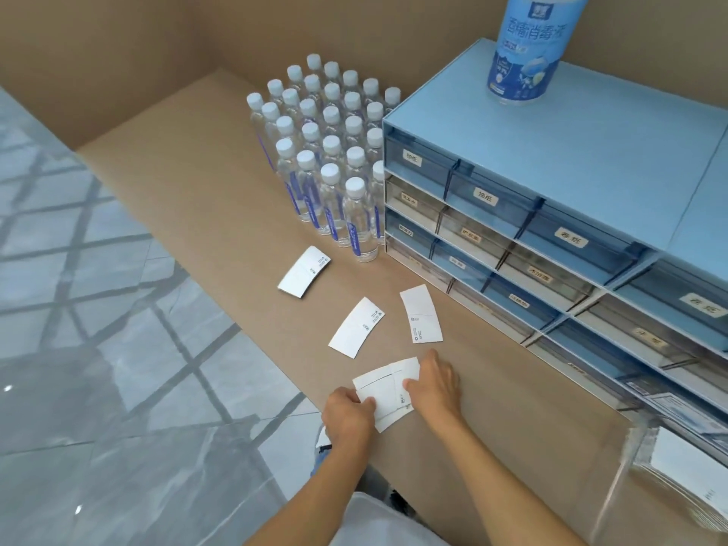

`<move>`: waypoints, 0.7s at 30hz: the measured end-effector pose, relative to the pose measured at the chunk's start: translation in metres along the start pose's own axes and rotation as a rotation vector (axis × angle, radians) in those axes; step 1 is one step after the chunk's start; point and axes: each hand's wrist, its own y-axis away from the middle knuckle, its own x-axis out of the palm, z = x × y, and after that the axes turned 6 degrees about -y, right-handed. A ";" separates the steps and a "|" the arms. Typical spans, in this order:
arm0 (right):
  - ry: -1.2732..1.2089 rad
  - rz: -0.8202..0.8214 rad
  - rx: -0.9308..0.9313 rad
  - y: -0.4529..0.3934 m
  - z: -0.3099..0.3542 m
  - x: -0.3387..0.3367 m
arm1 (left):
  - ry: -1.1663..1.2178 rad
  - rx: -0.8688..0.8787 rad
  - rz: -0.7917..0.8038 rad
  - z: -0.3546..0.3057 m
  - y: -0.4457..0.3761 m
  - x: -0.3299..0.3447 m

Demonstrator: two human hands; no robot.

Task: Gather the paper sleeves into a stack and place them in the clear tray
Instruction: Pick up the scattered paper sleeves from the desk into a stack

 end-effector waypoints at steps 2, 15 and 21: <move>-0.065 -0.010 -0.005 0.000 -0.003 0.000 | 0.005 0.000 -0.007 0.001 0.001 -0.001; -0.556 -0.149 0.206 -0.011 -0.010 -0.001 | 0.005 0.343 0.208 -0.057 -0.037 -0.018; -0.795 -0.278 0.429 -0.018 0.015 0.005 | -0.194 0.560 0.359 -0.117 -0.071 -0.017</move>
